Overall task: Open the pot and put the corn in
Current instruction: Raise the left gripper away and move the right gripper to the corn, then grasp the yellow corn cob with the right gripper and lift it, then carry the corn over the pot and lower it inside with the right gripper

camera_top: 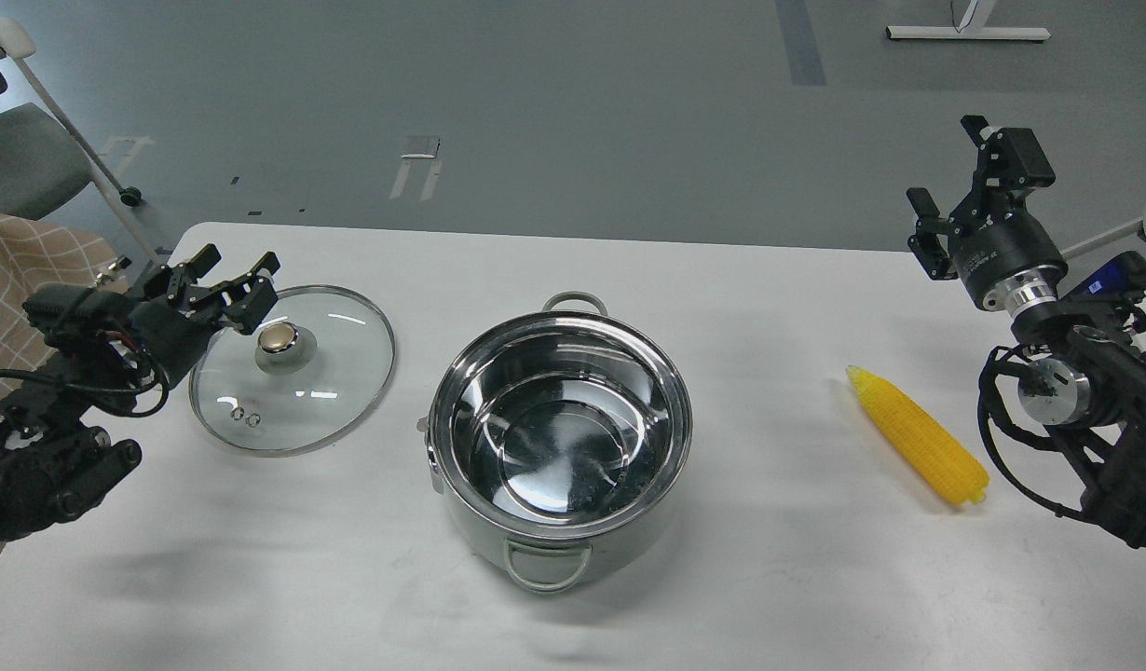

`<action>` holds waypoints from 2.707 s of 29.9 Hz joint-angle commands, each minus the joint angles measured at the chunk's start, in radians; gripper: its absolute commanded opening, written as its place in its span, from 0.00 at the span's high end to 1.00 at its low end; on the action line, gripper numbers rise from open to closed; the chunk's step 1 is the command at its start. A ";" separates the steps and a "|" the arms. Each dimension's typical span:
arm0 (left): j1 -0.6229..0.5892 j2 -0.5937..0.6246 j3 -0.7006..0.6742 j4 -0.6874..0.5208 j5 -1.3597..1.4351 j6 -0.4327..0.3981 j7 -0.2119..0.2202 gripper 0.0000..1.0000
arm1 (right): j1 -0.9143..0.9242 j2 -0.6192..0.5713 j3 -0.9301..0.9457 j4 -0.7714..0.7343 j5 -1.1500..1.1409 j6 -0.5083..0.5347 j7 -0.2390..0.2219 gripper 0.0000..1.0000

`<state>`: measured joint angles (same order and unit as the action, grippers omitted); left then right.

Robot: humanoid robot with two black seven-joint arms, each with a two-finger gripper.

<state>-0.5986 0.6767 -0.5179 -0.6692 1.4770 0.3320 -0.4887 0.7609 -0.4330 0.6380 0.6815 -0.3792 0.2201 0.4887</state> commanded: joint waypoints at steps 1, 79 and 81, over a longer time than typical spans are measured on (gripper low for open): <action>-0.070 0.049 -0.004 -0.072 -0.253 -0.196 0.000 0.21 | 0.040 -0.096 -0.114 0.065 -0.162 0.001 0.000 0.00; -0.182 0.089 -0.131 -0.345 -1.135 -0.751 0.000 0.09 | 0.897 0.206 -1.156 0.500 -1.096 0.004 0.000 1.00; -0.182 0.089 -0.131 -0.345 -1.135 -0.751 0.000 0.09 | 0.893 0.226 -1.169 0.495 -1.096 0.001 0.000 1.00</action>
<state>-0.7805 0.7626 -0.6481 -1.0140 0.3418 -0.4196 -0.4888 1.6626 -0.2570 -0.5052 1.1922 -1.4759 0.2259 0.4888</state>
